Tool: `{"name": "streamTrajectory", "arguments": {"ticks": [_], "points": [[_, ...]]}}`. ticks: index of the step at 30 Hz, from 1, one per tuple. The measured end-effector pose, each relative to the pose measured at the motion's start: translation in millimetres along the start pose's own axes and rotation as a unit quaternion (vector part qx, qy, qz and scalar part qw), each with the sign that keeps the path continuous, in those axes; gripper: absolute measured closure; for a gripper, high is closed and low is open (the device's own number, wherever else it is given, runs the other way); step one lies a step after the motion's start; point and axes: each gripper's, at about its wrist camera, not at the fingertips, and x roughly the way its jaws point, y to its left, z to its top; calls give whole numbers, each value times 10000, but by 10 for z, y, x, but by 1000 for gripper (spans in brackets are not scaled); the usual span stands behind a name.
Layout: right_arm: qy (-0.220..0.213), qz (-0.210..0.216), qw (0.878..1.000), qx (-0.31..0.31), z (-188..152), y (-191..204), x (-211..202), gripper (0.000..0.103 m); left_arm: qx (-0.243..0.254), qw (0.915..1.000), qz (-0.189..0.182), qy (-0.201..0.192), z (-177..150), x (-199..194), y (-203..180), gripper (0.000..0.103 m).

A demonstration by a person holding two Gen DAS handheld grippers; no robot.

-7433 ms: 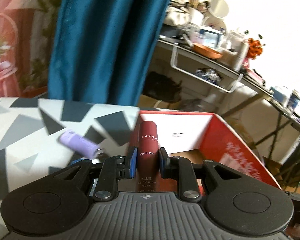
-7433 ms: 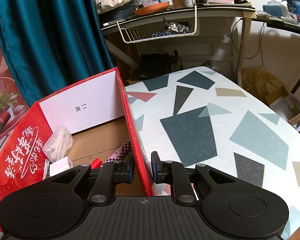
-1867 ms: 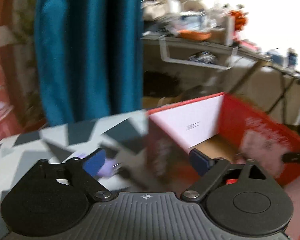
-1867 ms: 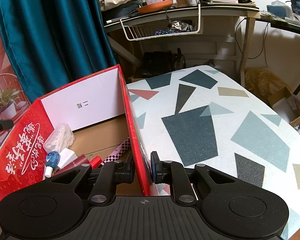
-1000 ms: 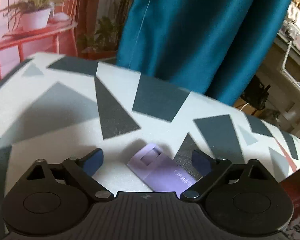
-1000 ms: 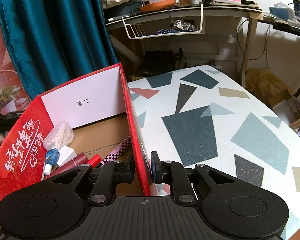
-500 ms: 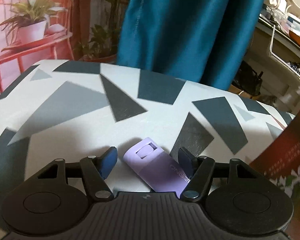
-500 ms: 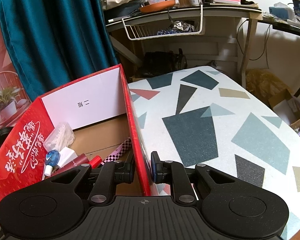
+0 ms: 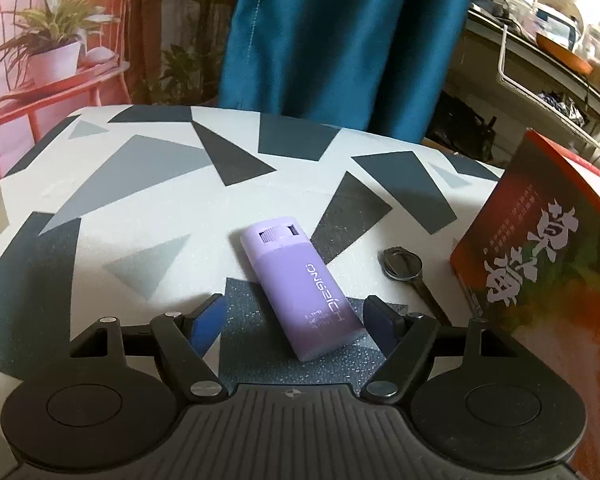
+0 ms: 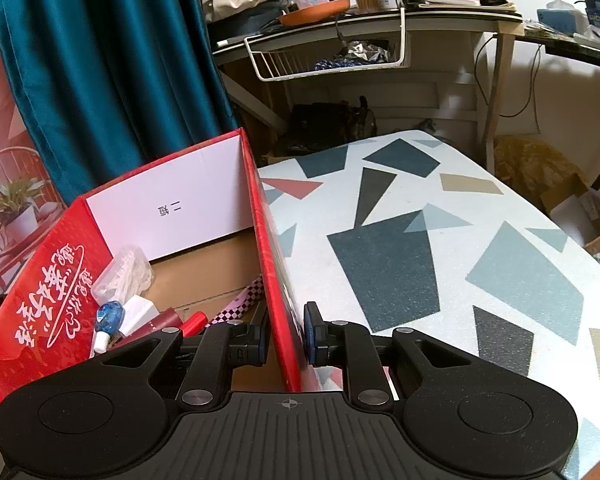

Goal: Organize rigid objects
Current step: 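Close the left tool on the purple USB stick and lift it, then carry the USB stick into the red box and open the left tool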

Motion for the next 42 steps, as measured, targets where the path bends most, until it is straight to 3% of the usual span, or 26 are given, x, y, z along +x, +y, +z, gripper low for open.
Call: {"name": "streamTrajectory", "arguments": {"ticks": [5, 7, 9, 11, 16, 22, 27, 33, 37, 42], "points": [[27, 0, 10000, -23, 1, 7, 5, 86, -327, 9992, 178, -142, 90, 105, 27, 25], [61, -23, 10000, -24, 13, 14, 16, 86, -240, 9991, 264, -248, 63, 120, -6, 25], [82, -57, 9999, -38, 19, 25, 22, 86, 91, 9984, 487, -281, 21, 114, -86, 32], [49, -53, 10000, -61, 14, 28, 19, 86, 238, 9972, 601, -379, -10, 87, -83, 60], [36, -63, 10000, -68, 4, 24, 12, 86, -12, 9991, 268, -331, 26, 23, 93, 61], [12, -56, 10000, -23, -4, 14, 3, 86, 326, 9989, 228, -247, -29, -34, 44, 61], [23, -52, 10000, -37, 7, 15, 10, 85, 170, 9989, -170, -393, 8, -199, 39, 61], [22, -49, 10000, -36, 6, 15, 9, 85, 88, 9938, -726, -833, 233, -490, -135, 61], [16, -45, 10000, -40, 6, 16, 9, 85, 515, 9841, -1209, -1193, 391, -758, -411, 61], [11, -44, 10000, -39, 7, 17, 8, 85, 1381, 9664, -1773, -1244, 393, -1010, -863, 61]]}}
